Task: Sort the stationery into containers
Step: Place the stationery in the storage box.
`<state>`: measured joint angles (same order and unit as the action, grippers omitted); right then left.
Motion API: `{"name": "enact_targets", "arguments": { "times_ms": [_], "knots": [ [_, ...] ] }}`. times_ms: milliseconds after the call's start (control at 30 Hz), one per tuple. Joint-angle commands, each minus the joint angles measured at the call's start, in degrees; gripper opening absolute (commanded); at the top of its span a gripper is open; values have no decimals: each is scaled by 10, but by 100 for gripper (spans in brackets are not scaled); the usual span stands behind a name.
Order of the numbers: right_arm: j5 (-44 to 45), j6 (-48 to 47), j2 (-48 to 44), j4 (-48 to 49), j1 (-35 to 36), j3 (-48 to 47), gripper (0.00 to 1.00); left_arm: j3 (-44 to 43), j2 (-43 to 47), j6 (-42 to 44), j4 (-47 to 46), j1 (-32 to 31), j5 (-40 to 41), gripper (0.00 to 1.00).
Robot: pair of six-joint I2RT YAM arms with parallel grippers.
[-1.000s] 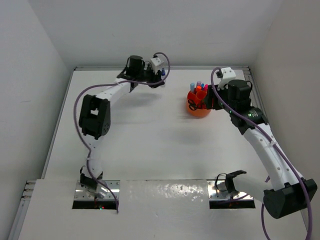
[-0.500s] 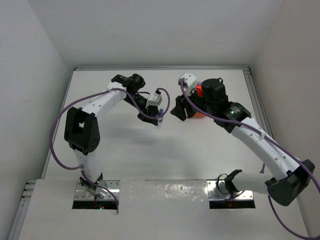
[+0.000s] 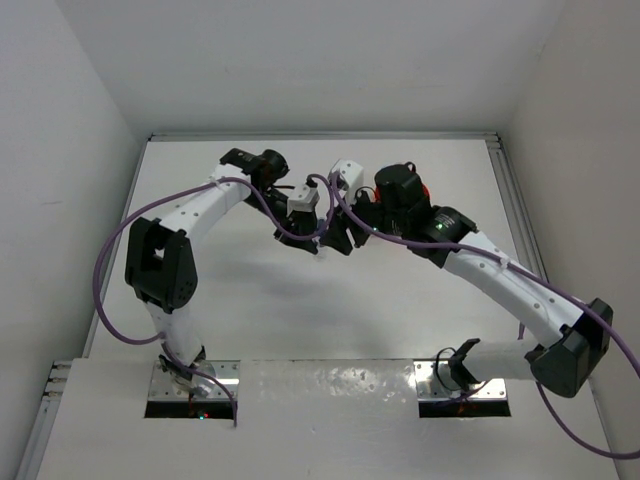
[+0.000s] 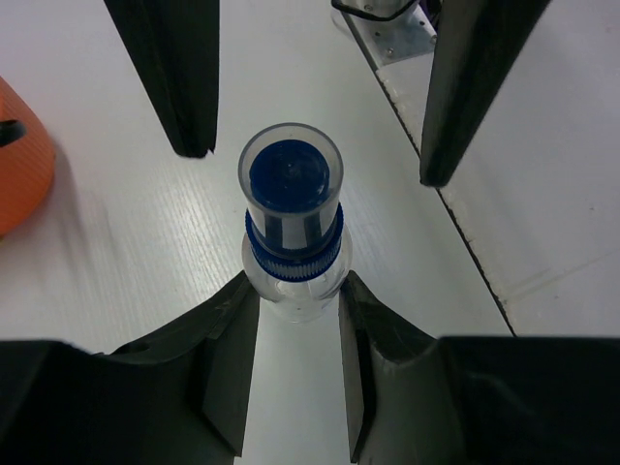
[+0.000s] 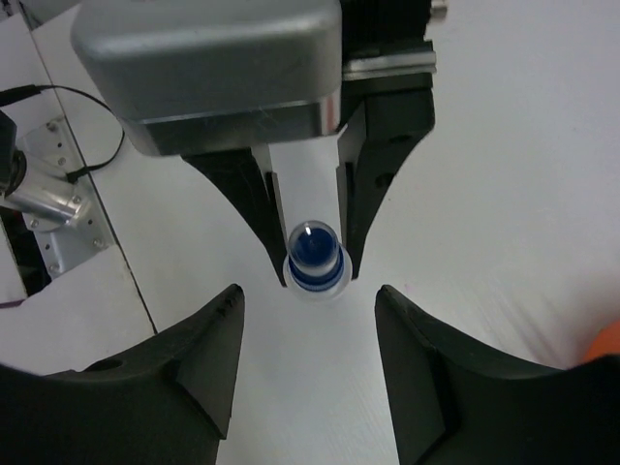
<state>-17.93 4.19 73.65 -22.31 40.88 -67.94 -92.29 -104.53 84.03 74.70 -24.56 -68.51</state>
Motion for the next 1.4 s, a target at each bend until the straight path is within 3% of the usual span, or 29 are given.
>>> {"name": "enact_targets", "arguments": {
  "times_ms": [0,433,567,767,933,1167,1200,1233,1267,1367],
  "knots": [
    [13,19,11,63,11,4,54,-28,23,24,5,-8,-48,0],
    [58,21,26,89,20,49,52,-36,21,10,-7,-4,-45,0],
    [64,19,33,89,20,52,41,-40,19,10,-7,-4,-48,0],
    [48,14,41,80,20,45,36,-50,14,8,-7,-1,-49,0],
    [31,6,40,62,20,46,49,-57,11,3,-10,5,-49,0],
    [34,12,36,69,20,51,21,-61,6,3,-10,4,-52,0],
    [33,12,34,75,20,53,22,-61,5,3,-8,4,-51,0],
    [34,13,32,80,20,54,37,-60,6,4,-7,2,-51,0],
    [33,14,32,82,20,53,43,-59,5,7,-6,2,-51,0],
    [29,11,30,89,20,46,53,-54,5,13,-2,2,-51,0]
  ]
}}
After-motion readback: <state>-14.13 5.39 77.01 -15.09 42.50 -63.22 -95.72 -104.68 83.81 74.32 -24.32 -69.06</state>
